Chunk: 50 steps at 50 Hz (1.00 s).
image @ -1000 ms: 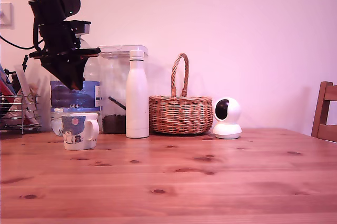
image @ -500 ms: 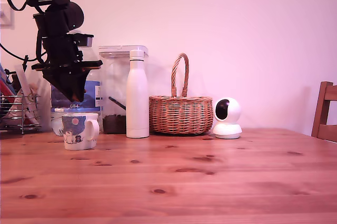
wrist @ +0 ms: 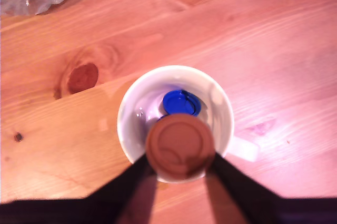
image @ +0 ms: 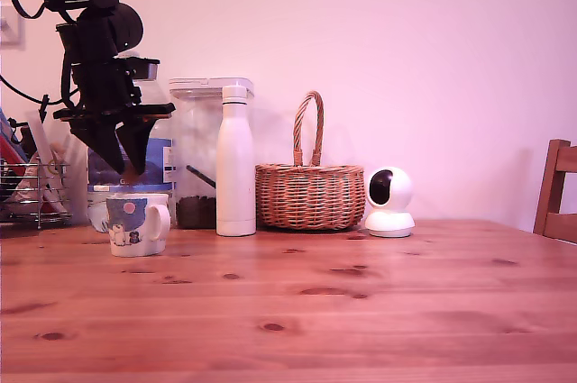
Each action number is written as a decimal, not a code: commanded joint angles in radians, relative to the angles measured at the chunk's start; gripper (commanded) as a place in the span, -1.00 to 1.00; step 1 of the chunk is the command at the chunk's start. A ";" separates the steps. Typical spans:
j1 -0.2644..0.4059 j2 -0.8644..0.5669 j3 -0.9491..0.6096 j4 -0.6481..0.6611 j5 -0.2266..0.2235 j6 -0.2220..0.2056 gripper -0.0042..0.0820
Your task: Pick up the coffee capsules from the table one by one and drop them inside the nearest coffee cup
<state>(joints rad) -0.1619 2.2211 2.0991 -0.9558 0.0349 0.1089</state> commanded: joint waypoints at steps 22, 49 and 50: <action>0.001 0.026 -0.006 0.060 0.002 0.004 -0.58; -0.011 -0.080 -0.024 0.217 0.037 0.006 -0.95; -0.011 -0.088 -0.031 0.227 0.040 0.006 -0.95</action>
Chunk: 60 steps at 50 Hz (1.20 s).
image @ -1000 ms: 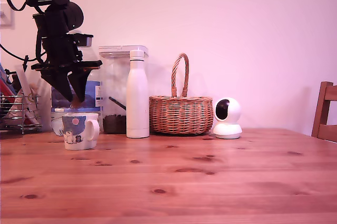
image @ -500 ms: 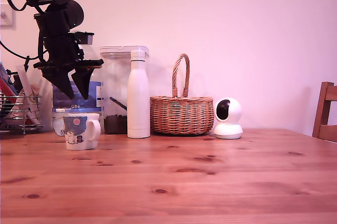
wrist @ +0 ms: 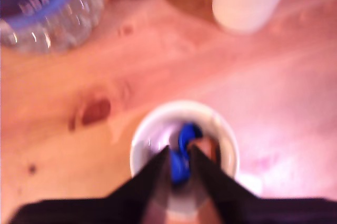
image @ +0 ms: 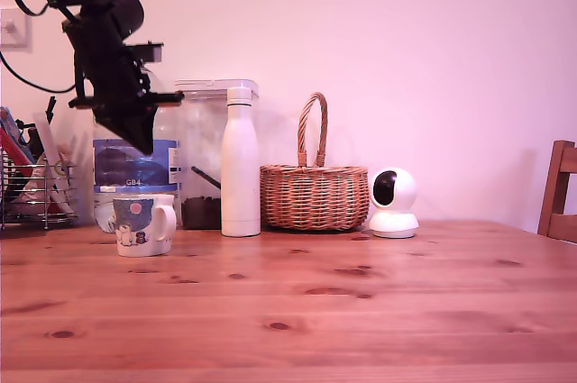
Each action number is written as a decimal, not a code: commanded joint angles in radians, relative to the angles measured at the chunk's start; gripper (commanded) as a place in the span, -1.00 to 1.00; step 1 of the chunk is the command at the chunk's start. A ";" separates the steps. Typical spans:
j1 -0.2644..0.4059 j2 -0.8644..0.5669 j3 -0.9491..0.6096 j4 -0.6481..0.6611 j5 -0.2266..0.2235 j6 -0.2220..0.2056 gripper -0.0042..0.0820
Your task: Pick up the coffee capsules from the table one by one and drop them inside the nearest coffee cup
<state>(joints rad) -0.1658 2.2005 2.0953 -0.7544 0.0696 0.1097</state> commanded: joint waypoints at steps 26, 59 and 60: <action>-0.006 -0.448 -0.548 0.379 0.031 -0.004 -0.95; -0.006 -0.963 -1.091 0.568 0.046 -0.066 -0.95; -0.006 -0.970 -1.096 0.567 0.046 -0.066 -0.95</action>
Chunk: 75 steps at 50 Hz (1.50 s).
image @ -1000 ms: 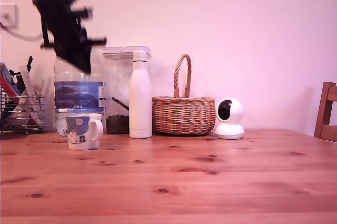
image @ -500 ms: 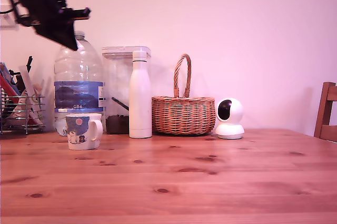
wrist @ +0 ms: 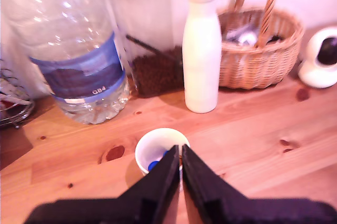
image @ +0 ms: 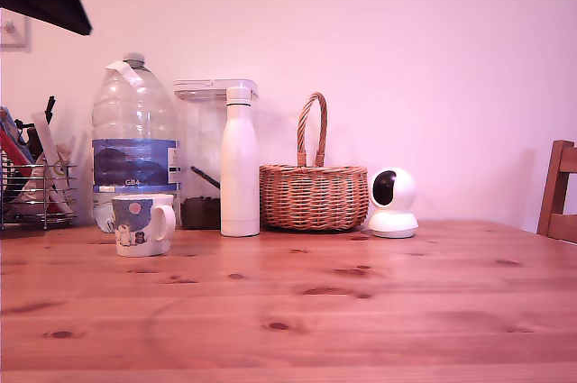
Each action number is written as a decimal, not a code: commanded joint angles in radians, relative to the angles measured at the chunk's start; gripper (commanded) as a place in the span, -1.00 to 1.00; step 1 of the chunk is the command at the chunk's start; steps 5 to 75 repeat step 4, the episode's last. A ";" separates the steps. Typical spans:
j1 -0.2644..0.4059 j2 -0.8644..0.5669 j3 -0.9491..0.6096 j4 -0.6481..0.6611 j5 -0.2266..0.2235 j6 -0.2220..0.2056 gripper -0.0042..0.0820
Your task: Pick up the coffee capsules from the table one by one and drop them inside the nearest coffee cup
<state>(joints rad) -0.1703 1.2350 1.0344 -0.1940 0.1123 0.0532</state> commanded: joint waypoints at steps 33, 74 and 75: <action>-0.002 -0.024 -0.047 -0.001 0.004 -0.027 -0.95; -0.002 -0.024 -0.047 -0.001 0.004 -0.027 -0.95; -0.002 -0.024 -0.047 -0.001 0.004 -0.027 -0.95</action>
